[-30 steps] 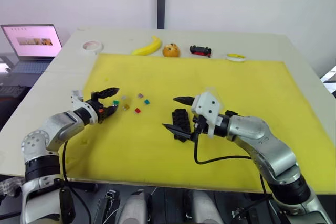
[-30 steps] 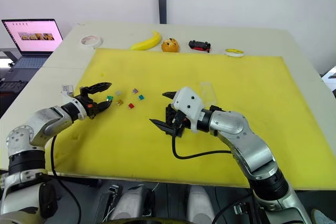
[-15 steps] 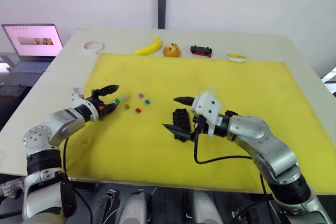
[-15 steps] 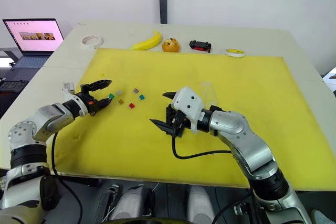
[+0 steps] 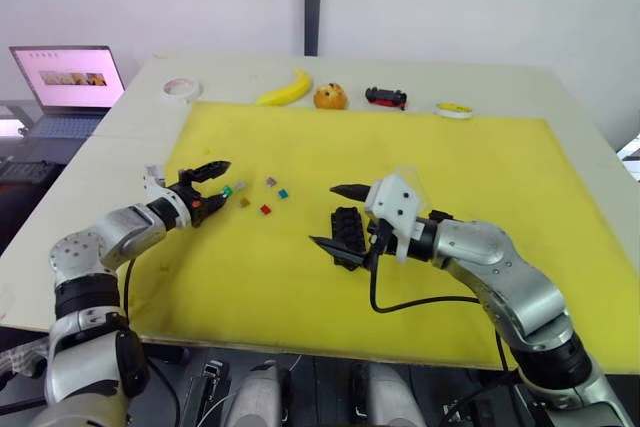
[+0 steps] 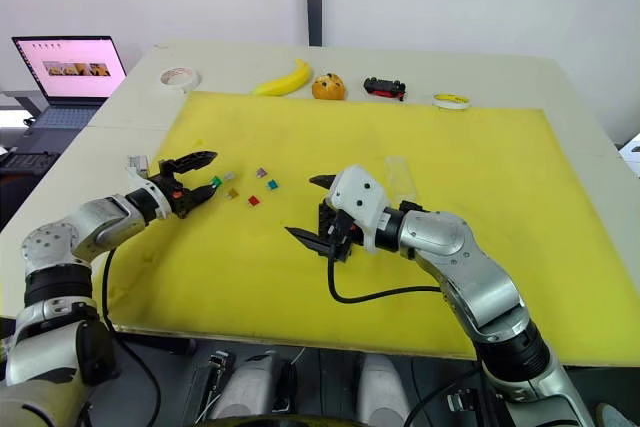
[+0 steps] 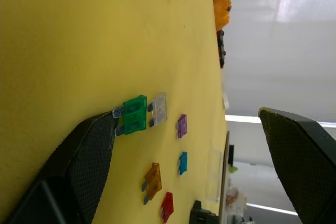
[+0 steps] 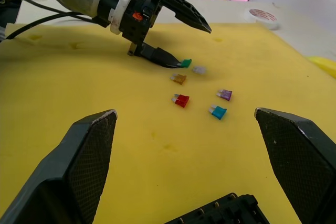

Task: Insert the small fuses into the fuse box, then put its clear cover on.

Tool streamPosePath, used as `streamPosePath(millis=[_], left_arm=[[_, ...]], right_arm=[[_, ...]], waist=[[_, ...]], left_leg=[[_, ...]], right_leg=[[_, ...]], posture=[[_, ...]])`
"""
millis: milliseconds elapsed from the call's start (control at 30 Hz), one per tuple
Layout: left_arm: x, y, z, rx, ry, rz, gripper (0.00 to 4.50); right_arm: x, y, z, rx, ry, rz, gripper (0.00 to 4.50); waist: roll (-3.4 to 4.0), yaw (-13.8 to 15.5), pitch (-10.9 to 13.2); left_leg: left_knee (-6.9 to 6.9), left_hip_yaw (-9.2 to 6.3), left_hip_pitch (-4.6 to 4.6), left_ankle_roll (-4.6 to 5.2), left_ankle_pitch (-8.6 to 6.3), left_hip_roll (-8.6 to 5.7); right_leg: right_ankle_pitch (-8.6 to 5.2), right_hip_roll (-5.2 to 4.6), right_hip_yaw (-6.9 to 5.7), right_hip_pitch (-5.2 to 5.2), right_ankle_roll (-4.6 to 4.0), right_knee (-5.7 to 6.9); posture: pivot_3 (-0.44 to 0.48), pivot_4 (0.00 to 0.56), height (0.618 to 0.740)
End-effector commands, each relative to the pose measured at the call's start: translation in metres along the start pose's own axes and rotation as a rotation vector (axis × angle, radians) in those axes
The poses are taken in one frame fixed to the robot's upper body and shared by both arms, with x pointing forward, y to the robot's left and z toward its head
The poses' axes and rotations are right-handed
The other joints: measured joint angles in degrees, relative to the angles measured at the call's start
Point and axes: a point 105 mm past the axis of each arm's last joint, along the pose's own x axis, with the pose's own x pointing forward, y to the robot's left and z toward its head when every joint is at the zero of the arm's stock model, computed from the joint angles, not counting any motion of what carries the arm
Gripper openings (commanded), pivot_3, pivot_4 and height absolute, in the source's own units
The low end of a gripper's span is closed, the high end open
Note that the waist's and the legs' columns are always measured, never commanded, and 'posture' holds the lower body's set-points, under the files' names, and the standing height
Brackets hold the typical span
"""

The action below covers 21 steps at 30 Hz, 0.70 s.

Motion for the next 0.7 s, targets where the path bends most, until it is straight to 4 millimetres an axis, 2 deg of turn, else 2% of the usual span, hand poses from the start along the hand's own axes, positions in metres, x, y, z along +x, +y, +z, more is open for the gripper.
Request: streamPosePath(millis=[33,367,700], left_arm=[[-0.003,0.008,0.008,0.004,-0.031,0.052,4.49],[-0.003,-0.002,0.003,0.043,0.052,0.014,4.49],[-0.003,0.002,0.008,0.064,0.070,0.037,4.49]], right_arm=[[-0.003,-0.003,0.015,-0.046,-0.044,-0.010,4.50],[-0.001,0.001,0.015,-0.030,-0.049,-0.008,4.50],[-0.001,0.005,0.011,-0.013,-0.042,-0.015,4.50]], waist=[[0.02,0.0,0.0],[0.07,-0.1,0.0],[0.13,-0.2,0.1]], left_leg=[[0.00,-0.01,0.00,0.00,0.00,0.00],[-0.10,-0.15,-0.08,-0.21,-0.12,0.00],[-0.16,-0.17,-0.40,-0.26,-0.13,-0.01]], right_leg=[[0.00,-0.01,0.00,0.00,0.00,0.00],[0.00,-0.15,-0.04,-0.23,-0.01,-0.10],[-0.01,-0.27,-0.06,-0.57,-0.02,-0.12]], posture=[[0.000,0.150,0.740],[0.000,0.150,0.740],[0.000,0.150,0.740]])
